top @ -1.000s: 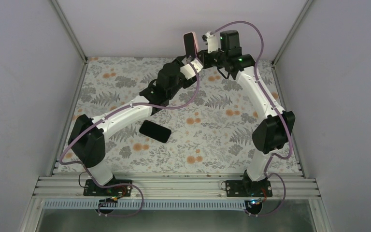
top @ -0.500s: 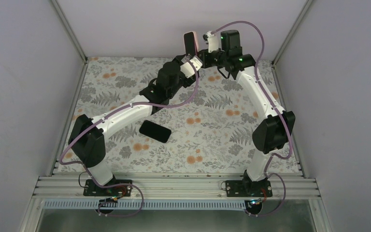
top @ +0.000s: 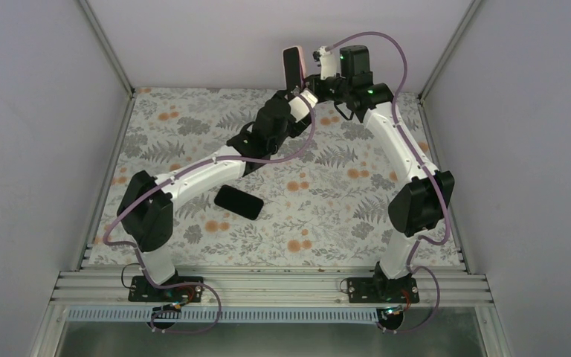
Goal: Take the phone out of the phone case
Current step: Remove the phone case from the phone.
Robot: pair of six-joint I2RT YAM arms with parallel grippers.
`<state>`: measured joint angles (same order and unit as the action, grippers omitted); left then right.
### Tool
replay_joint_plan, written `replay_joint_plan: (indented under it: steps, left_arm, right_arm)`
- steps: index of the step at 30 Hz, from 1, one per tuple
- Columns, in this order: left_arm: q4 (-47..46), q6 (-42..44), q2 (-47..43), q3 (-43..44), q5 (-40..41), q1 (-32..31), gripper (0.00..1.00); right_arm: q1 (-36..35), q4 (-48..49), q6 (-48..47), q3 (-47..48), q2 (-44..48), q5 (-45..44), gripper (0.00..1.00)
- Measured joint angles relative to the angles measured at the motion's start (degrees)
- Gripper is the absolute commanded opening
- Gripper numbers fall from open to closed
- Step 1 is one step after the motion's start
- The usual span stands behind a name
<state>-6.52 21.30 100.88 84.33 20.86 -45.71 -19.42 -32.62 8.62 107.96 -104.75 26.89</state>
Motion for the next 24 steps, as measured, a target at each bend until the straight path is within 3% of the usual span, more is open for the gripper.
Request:
replay_joint_plan:
  steps: [6, 16, 24]
  left_arm:
    - [-0.26, -1.66, 0.11, 0.04, 2.49, -0.17, 0.74]
    - [-0.76, -2.49, -5.16, -3.56, -1.22, -0.15, 0.76]
    - [-1.05, -2.21, -3.56, -1.4, -0.37, -0.09, 0.76]
  right_arm:
    - [0.0, 0.07, 0.02, -0.02, 0.0, -0.02, 0.03]
    - [0.02, 0.52, 0.09, -0.07, 0.0, 0.24, 0.03]
    - [0.02, 0.7, 0.5, -0.07, 0.0, 1.03, 0.03]
